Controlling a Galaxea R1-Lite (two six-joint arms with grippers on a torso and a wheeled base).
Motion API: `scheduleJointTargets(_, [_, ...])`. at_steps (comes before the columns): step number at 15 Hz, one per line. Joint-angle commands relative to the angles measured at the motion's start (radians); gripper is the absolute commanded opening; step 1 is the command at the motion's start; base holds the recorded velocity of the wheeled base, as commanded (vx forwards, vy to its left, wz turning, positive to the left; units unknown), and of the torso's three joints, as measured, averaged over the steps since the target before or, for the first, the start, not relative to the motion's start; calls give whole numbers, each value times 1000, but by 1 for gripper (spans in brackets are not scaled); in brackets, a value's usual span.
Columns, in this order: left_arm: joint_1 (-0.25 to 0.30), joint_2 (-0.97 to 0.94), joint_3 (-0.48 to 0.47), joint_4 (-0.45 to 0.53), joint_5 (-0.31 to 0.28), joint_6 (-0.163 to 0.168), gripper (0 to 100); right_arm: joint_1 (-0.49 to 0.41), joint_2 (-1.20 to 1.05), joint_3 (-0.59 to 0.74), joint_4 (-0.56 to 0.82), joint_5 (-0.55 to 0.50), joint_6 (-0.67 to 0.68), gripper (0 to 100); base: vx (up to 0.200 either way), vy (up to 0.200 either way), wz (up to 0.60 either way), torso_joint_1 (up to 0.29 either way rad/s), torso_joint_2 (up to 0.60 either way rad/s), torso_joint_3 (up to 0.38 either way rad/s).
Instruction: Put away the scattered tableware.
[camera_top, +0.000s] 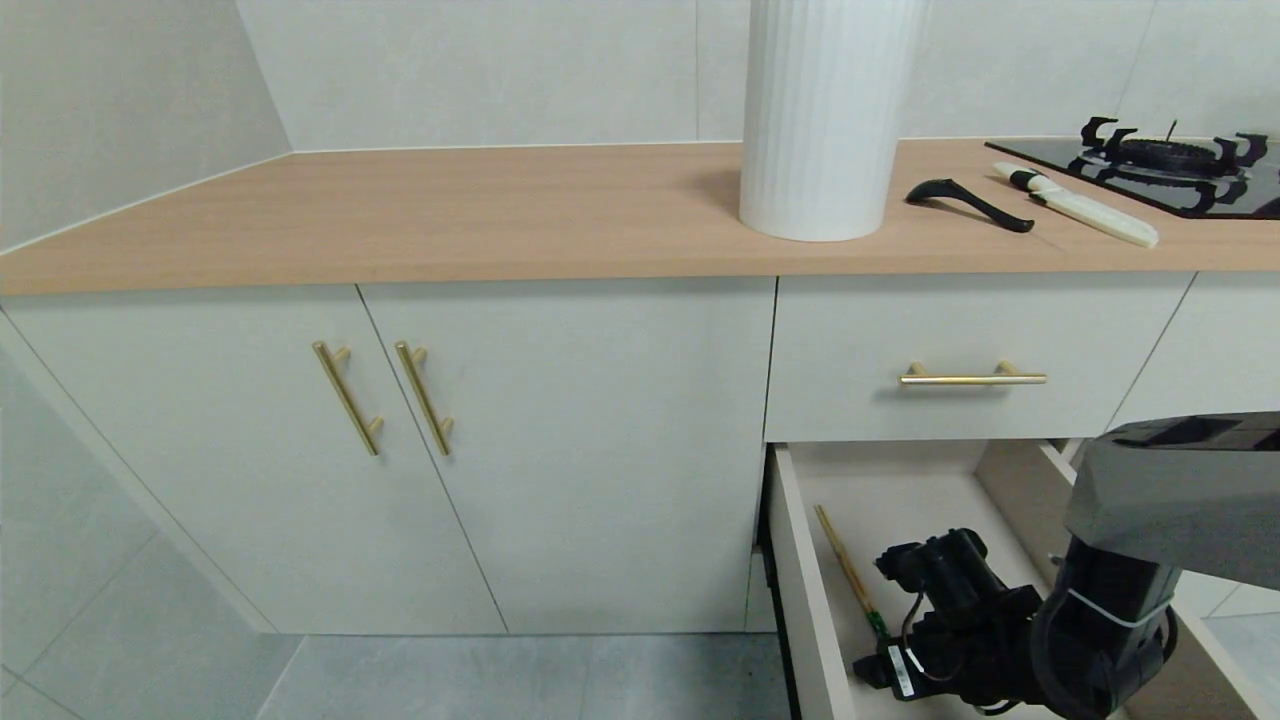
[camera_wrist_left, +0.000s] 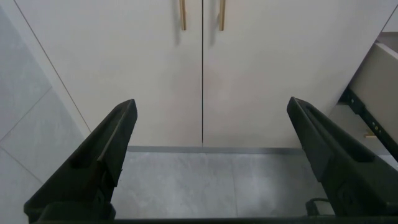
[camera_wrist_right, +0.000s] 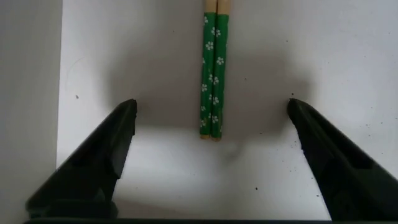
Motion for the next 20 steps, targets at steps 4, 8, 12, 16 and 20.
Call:
scheduleJointTargets(4, [0,1,0,0,1,0,100,-11,-161,8,5,-65,14,100,0,0,0,0,0,0])
scheduleJointTargets(8, [0,1,0,0,1,0,100,-58,-465,61,5,-65,-1,100,0,0,0,0,0,0])
scheduleJointTargets(12, [0,1,0,0,1,0,100,-170,-726,64,14,-64,-136,100,0,0,0,0,0,0])
scheduleJointTargets(16, [0,1,0,0,1,0,100,-208,-836,62,16,-56,-196,100,0,0,0,0,0,0])
scheduleJointTargets(20, [0,1,0,0,1,0,100,-207,-870,61,14,-58,-201,100,0,0,0,0,0,0])
